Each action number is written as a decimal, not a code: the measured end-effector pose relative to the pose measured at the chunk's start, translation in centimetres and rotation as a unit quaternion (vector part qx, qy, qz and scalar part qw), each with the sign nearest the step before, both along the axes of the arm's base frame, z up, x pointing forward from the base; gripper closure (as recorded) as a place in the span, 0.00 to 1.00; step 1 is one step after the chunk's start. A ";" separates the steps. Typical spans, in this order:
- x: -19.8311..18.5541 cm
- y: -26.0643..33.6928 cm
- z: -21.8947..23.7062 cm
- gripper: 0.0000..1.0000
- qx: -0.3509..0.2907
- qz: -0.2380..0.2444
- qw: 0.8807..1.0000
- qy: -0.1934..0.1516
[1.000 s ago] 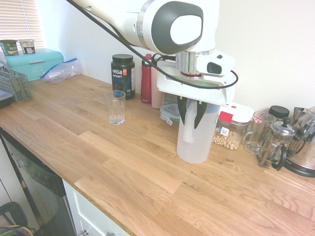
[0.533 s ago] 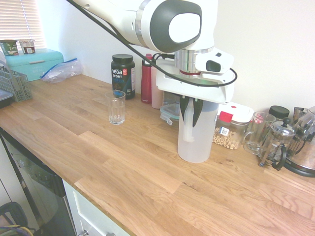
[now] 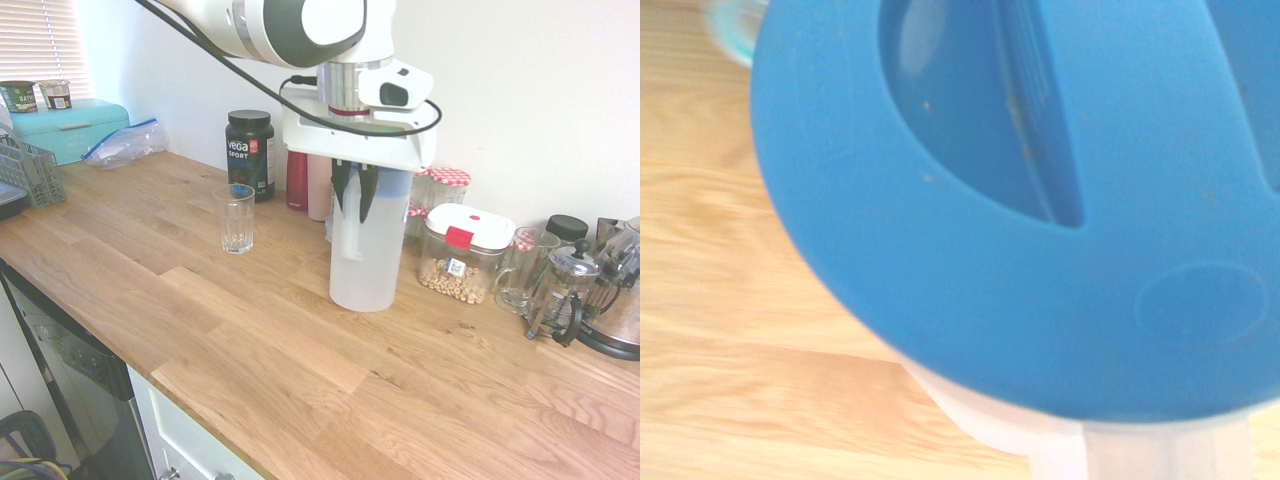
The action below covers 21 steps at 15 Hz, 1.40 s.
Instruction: Pour me some water
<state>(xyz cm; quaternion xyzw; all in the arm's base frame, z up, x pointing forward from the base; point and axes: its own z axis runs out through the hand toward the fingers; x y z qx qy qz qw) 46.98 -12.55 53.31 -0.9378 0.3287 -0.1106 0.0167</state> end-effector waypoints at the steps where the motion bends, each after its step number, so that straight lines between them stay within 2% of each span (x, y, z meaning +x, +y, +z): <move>1: 0.1 1.2 0.2 1.00 0.000 0.010 1.000 0.000; 8: -0.3 10.6 2.4 1.00 -0.002 0.109 0.994 0.029; 10: -1.0 12.6 2.2 1.00 -0.022 0.158 0.986 0.055; 13: -1.5 15.7 1.5 1.00 -0.057 0.205 0.974 0.082; 21: -2.4 20.7 0.2 1.00 -0.126 0.268 0.947 0.125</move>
